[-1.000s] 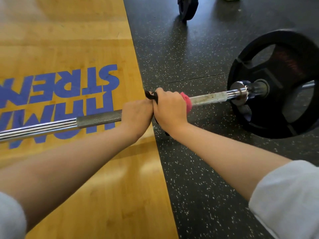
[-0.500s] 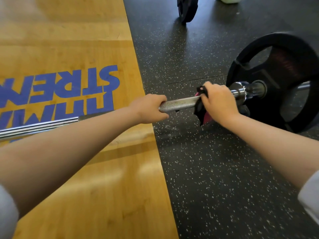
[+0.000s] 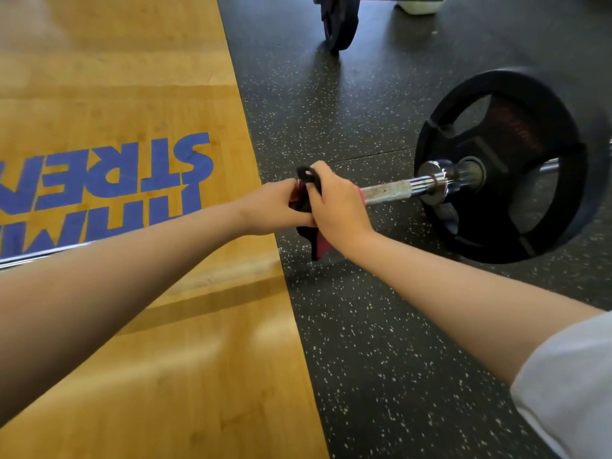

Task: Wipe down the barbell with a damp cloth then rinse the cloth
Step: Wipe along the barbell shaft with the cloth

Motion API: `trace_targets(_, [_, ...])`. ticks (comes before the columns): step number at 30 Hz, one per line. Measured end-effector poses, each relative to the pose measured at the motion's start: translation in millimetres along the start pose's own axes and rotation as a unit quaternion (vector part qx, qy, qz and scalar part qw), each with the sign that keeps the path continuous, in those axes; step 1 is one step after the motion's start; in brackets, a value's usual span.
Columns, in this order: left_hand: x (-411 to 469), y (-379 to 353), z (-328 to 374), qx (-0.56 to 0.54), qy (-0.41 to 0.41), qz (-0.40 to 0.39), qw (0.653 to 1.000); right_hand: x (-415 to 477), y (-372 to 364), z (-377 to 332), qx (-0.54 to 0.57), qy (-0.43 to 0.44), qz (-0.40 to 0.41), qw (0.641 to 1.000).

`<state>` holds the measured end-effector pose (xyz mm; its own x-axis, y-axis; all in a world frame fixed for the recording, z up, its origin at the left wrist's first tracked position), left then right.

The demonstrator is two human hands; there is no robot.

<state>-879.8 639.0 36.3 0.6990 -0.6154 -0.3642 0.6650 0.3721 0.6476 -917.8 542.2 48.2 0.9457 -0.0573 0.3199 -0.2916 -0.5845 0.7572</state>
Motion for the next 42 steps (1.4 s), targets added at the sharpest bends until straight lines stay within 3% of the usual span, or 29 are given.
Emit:
trace_targets(5, [-9.8,8.1,-8.4,-0.076,0.018,0.011,0.997,6.2,5.7,-8.5,0.098,-0.009,-0.009,0.995])
trace_targets(15, [-29.5,17.2,-6.0,-0.184,0.043,0.107,0.976,23.1,-5.9,-28.7,0.084,0.068,-0.035,0.994])
trace_targets(20, [-34.7,40.4,-15.1,-0.349,0.076,0.122,0.926,50.3,3.4,-49.4,0.081,0.125,0.002,0.989])
trace_targets(26, [-38.5,76.7,-45.3,-0.387,0.137,0.139,0.901,85.7,-2.8,-63.0,0.033,0.153,0.022,0.987])
trace_targets(31, [-62.9,93.2,-45.8,-0.486,0.187,0.147,0.841,95.1,7.9,-96.3,-0.041,0.185,-0.009,0.982])
trace_targets(39, [-162.9,166.9,7.3,-0.570,0.251,0.168,0.764,89.3,80.0,-220.3,0.009,0.208,-0.076,0.975])
trace_targets(42, [-209.4,206.6,31.9,-0.600,0.251,0.167,0.741,84.0,105.6,-284.0,0.028,0.262,-0.095,0.960])
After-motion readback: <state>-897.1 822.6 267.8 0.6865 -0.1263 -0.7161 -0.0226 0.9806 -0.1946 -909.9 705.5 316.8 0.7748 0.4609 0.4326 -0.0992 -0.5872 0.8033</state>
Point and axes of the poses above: each hand's wrist, its own x-axis towards the middle knuckle, its own y-axis out of the back of the hand, z = x × y, the point moved 5 cm from there along x, towards the middle knuckle, and after that the axes turned 5 degrees about y, right-handed, at the moved point
